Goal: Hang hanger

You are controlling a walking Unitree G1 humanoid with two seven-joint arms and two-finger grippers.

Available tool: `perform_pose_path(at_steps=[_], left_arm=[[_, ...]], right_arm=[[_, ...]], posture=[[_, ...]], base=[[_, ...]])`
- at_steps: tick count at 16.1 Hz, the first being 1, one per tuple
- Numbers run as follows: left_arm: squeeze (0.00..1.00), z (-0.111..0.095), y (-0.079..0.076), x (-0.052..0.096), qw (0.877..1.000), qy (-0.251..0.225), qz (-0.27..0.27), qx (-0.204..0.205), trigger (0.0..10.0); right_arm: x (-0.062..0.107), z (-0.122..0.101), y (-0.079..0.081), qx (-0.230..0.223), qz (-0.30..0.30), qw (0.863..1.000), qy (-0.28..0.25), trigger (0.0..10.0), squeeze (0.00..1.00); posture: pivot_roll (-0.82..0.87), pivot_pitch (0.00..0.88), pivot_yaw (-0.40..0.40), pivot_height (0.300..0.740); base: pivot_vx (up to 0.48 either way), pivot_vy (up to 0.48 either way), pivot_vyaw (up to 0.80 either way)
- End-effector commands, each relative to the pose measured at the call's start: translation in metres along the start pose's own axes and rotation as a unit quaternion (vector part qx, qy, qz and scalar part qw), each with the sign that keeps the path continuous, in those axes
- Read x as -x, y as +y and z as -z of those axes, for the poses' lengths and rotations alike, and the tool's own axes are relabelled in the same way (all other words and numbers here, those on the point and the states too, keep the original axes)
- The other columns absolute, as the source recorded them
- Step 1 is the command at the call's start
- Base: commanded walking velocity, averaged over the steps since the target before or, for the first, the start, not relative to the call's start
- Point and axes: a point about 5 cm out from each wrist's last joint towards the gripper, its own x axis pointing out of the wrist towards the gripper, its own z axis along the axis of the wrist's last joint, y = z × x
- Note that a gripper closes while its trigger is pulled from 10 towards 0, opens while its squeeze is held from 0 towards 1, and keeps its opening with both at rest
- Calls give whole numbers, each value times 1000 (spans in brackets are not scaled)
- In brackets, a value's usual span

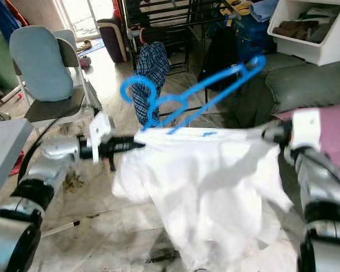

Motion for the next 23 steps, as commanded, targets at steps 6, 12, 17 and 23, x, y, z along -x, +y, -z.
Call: perform_pose_path(at_steps=[6, 12, 17, 23], left_arm=[[0, 20, -16, 17, 996, 38, 70, 28, 0], [0, 44, -27, 20, 987, 122, 98, 27, 0], [0, 55, -17, 13, 986, 166, 2, 34, 1765], [0, 60, -14, -2, 981, 175, -76, 46, 0]], right_arm=[[-12, -44, -16, -11, 84, 994, -71, 0, 0], [-15, -50, -8, -16, 78, 993, -89, 0, 0], [-16, -47, 3, -20, 49, 994, -95, 0, 0], [-21, -49, 23, -27, 19, 994, -101, 0, 0]], posture=[[-205, 0, 69, 740], [-214, 0, 78, 740], [-215, 0, 80, 740], [-214, 0, 76, 740]], base=[[0, 0, 0], [0, 0, 0], [0, 0, 0], [0, 0, 0]])
